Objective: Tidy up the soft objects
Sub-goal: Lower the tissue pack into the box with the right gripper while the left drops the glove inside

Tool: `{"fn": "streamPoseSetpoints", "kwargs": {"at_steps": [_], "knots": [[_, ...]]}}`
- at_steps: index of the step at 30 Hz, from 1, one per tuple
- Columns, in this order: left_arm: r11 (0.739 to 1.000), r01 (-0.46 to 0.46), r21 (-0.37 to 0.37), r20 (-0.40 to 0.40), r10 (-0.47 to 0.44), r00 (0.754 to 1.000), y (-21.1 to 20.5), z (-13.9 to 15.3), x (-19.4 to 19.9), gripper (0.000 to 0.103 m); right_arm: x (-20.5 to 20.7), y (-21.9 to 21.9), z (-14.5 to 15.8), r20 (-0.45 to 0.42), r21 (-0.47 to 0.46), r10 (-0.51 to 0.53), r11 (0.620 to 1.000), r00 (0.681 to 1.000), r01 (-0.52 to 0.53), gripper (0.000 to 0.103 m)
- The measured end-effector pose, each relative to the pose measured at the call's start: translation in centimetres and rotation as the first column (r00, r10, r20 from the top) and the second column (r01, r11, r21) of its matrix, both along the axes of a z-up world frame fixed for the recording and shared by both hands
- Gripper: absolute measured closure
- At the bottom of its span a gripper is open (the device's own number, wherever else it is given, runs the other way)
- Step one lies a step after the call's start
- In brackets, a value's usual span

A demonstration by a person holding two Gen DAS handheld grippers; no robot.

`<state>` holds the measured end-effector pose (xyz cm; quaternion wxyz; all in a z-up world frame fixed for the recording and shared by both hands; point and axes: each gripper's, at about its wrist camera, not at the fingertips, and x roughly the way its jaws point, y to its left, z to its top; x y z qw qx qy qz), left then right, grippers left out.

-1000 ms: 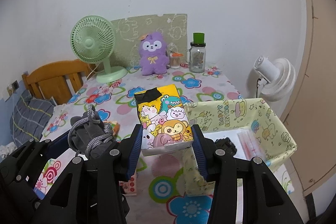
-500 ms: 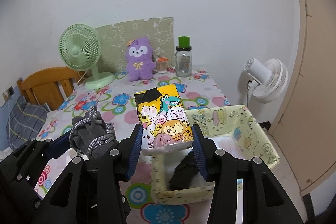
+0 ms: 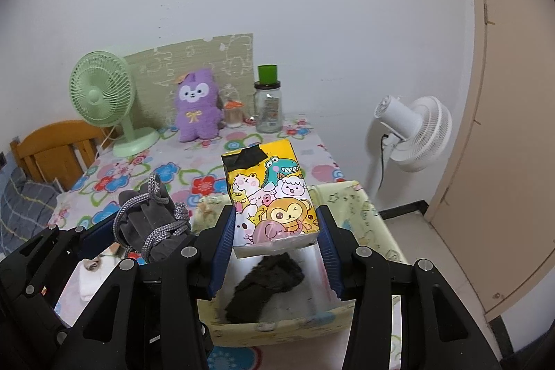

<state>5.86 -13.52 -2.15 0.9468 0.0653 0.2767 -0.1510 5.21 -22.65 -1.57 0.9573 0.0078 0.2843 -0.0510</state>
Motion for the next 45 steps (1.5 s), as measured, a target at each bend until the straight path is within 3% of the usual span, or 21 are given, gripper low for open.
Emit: {"fn": "streamPoseSetpoints", "kwargs": {"at_steps": [12,26,33,36,42,45], "knots": [[0.999,0.052,0.009,-0.028,-0.052,0.998,-3.4,-0.9,1.5,0.045,1.1,-3.5,-0.9,-0.022,0.002,-0.046,0.999,0.999,0.046,0.053],[0.996,0.064,0.057,-0.121,-0.056,0.991,-6.1,-3.1,4.0,0.042,3.3,-6.2,-3.1,-0.077,0.024,-0.07,0.997,0.995,0.072,0.053],[0.995,0.05,0.086,-0.138,-0.038,0.99,-6.5,-3.5,4.8,0.023,4.3,-6.6,-3.8,-0.103,0.044,-0.059,0.997,0.993,0.064,0.053],[0.995,0.05,0.086,-0.138,-0.038,0.99,-6.5,-3.5,4.9,0.019,4.7,-6.7,-4.0,-0.105,0.049,-0.057,0.997,0.993,0.062,0.053],[0.994,0.057,0.09,-0.144,-0.044,0.989,-6.5,-3.6,4.9,0.015,5.0,-6.8,-4.2,-0.116,0.058,-0.056,0.996,0.992,0.063,0.044],[0.994,0.073,0.082,-0.14,-0.061,0.988,-6.5,-3.4,4.8,0.01,5.0,-6.7,-4.0,-0.103,0.046,-0.068,0.996,0.992,0.073,0.03]]}}
